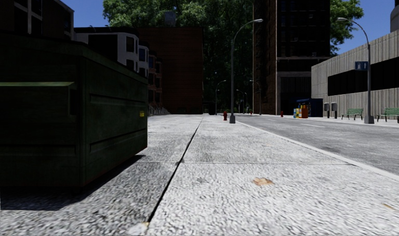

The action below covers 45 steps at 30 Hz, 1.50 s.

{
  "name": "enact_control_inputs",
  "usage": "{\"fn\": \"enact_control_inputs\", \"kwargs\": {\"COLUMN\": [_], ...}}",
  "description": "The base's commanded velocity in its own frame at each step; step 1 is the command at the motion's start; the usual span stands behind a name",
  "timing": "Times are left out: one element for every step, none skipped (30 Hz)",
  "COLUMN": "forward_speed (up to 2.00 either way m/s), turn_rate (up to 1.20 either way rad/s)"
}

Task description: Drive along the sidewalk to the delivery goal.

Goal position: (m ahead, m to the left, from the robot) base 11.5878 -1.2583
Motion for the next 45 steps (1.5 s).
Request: {"fn": "enact_control_inputs", "kwargs": {"forward_speed": [2.00,2.00,2.00,2.00,2.00,2.00,2.00,2.00,2.00,2.00,2.00,2.00,2.00,2.00,2.00,2.00,2.00,2.00,2.00,2.00,2.00,2.00,2.00,2.00,2.00,2.00,2.00,2.00,2.00,2.00,2.00,2.00,2.00,2.00,2.00,2.00,2.00,2.00,2.00,2.00,2.00,2.00,2.00,2.00,2.00], "turn_rate": [-0.22,-0.25,-0.25,-0.26,-0.26,-0.26,-0.26,-0.26,-0.26,-0.27,-0.27,-0.27,-0.27,0.00,0.00,0.00,0.00,0.00,0.00,0.00,0.00,0.00,0.00,0.00,0.00,0.00,0.00,0.00,0.00,0.00,0.00,0.00,0.00,0.00,0.00,0.00,0.00,0.00,0.00,0.00,0.00,0.00,0.00,0.00,0.00]}}
